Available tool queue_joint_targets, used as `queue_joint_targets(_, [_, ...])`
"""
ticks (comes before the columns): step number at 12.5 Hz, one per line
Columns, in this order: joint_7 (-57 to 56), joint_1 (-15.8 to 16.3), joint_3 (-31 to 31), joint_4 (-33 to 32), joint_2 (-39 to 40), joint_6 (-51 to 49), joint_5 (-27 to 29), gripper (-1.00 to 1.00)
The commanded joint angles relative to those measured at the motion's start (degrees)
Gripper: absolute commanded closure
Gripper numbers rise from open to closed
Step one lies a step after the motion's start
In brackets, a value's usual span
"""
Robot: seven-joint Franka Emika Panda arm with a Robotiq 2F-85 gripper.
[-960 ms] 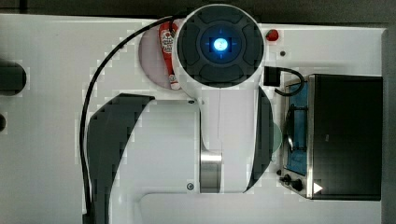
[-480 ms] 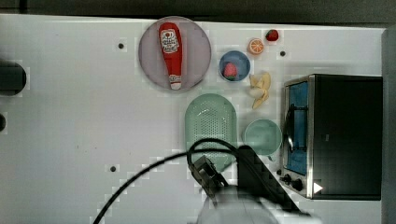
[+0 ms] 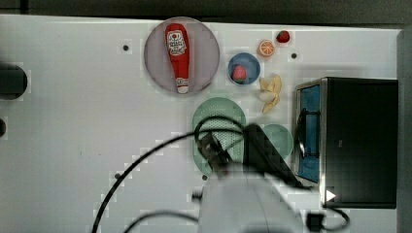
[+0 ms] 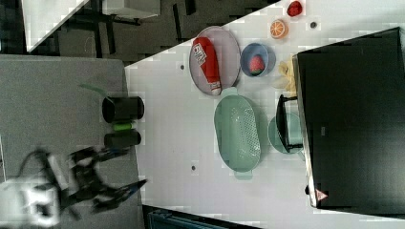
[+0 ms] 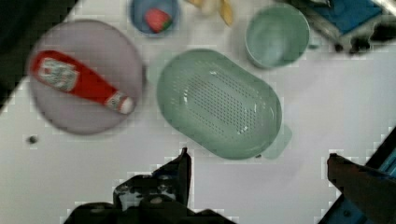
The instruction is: Drag strainer right to left.
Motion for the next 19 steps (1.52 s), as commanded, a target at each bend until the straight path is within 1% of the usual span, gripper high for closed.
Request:
queue_joint_targets(1, [12.49,0.03,1.37,-7.39,10.57,6.41,-0.49,-1.00])
queue_joint_targets(3, [18.55,0.05,1.40,-9.54,16.26,12.68,-0.49,-1.00])
queue_joint_targets(6, [21.88,0.07,1.41,-10.95,24.64,23.02,-0.49,-1.00])
queue_joint_targets(9, [28.46,0.14,1.42,-11.92,32.56,33.64,-0.48,-1.00])
queue_joint_targets(11, [32.22,0.40,1.49,-12.90,37.09,40.80,-0.48,-1.00])
queue_joint_targets(13, [33.29,0.85,1.54,-13.99,40.98,46.96,-0.48,-1.00])
queue_joint_targets(17, [33.36,1.26,1.81,-14.98,46.85,54.53,0.16,-1.00])
queue_joint_targets(19, [33.73,1.63,2.17,-15.03,48.68,55.06,0.43,-1.00])
